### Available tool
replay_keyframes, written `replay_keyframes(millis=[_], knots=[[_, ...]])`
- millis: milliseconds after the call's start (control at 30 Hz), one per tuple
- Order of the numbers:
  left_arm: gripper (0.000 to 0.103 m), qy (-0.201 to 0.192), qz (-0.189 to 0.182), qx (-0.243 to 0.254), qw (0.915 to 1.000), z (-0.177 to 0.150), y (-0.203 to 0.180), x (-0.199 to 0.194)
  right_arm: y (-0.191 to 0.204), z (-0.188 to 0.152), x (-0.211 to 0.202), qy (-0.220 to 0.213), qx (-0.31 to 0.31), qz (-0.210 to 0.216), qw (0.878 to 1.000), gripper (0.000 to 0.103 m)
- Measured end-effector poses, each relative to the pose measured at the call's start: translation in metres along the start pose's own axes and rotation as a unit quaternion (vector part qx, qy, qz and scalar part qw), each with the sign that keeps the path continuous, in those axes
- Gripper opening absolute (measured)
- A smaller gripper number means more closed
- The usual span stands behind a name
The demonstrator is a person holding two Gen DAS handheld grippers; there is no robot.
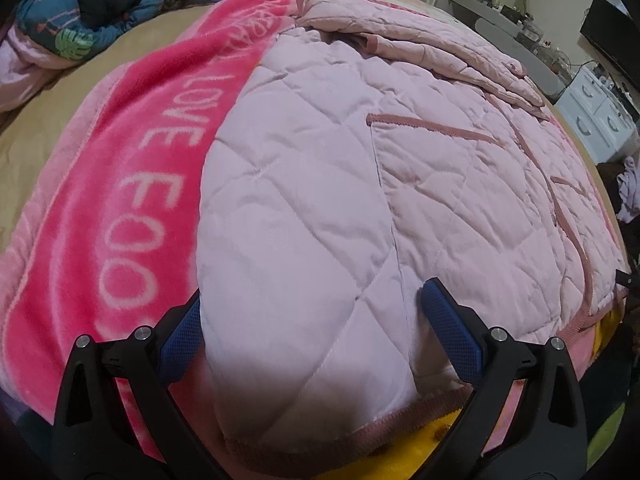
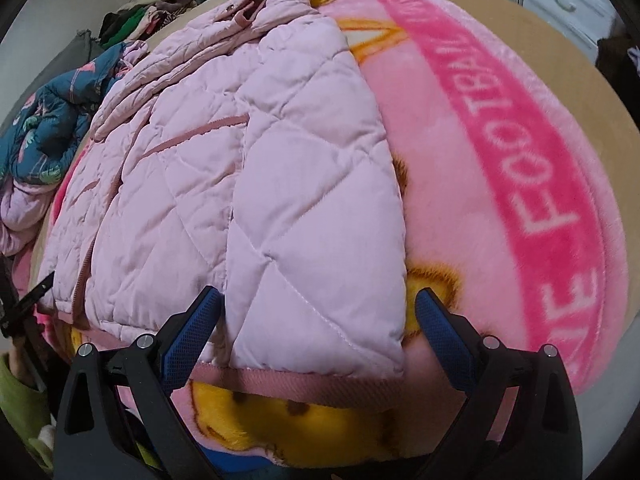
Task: Fold large clothes
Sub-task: 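Grasp the ribbed jacket hem with the right tool while the left tool grasps it too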
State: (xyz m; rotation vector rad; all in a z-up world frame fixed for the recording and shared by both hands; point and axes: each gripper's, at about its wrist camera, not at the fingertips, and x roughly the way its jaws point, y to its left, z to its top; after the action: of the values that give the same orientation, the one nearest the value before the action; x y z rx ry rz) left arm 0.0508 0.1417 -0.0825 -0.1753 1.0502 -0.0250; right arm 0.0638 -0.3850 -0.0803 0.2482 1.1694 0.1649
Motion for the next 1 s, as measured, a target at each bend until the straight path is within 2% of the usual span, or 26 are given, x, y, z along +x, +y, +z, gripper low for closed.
replay_keyframes(millis=[100,133,200,267,300,367,467,733,833,900,967,1000], knots=[[0.094,0.0,-0.003,-0.004,1.0,0.0,0.0,0.0,0.005,-0.002,0.002,0.006,-0.01,0.002,1.0,0.089],[0.094,-0.001,-0.003,-0.003,1.0,-0.001,0.0,0.0,0.007,-0.003,0.002,0.005,-0.014,0.009,1.0,0.081],[0.094,0.0,-0.005,-0.003,1.0,-0.001,-0.001,0.0,0.009,-0.004,0.0,0.0,-0.019,0.011,1.0,0.076],[0.094,0.001,-0.008,-0.006,0.9999,-0.001,0.0,0.001,0.012,-0.005,-0.002,-0.006,-0.023,0.021,1.0,0.061],[0.094,0.001,-0.01,-0.009,0.9999,-0.001,0.0,0.001,0.013,-0.005,-0.003,-0.008,-0.025,0.02,0.999,0.06],[0.094,0.001,-0.013,-0.013,0.9998,-0.002,0.001,0.001,0.016,-0.006,-0.006,-0.015,-0.03,0.025,0.999,0.046],[0.094,-0.002,-0.012,-0.014,0.9998,-0.003,0.001,0.001,0.018,-0.005,-0.015,-0.035,-0.033,0.034,0.998,0.033],[0.092,-0.012,-0.023,-0.011,0.9996,-0.004,-0.002,-0.001,0.023,0.005,-0.038,-0.084,-0.026,0.061,0.994,0.025],[0.078,-0.019,-0.028,0.002,0.9994,-0.004,-0.01,-0.005,0.026,0.01,-0.048,-0.102,-0.025,0.075,0.992,0.024],[0.064,-0.026,-0.028,0.007,0.9992,-0.003,-0.013,-0.008,0.03,0.013,-0.051,-0.107,-0.03,0.078,0.991,0.024],[0.044,-0.035,-0.026,0.013,0.999,-0.001,-0.016,-0.012,0.032,0.014,-0.05,-0.104,-0.035,0.076,0.991,0.024],[0.04,-0.038,-0.026,0.014,0.9988,0.0,-0.016,-0.013,0.031,0.014,-0.048,-0.098,-0.033,0.08,0.991,0.027]])
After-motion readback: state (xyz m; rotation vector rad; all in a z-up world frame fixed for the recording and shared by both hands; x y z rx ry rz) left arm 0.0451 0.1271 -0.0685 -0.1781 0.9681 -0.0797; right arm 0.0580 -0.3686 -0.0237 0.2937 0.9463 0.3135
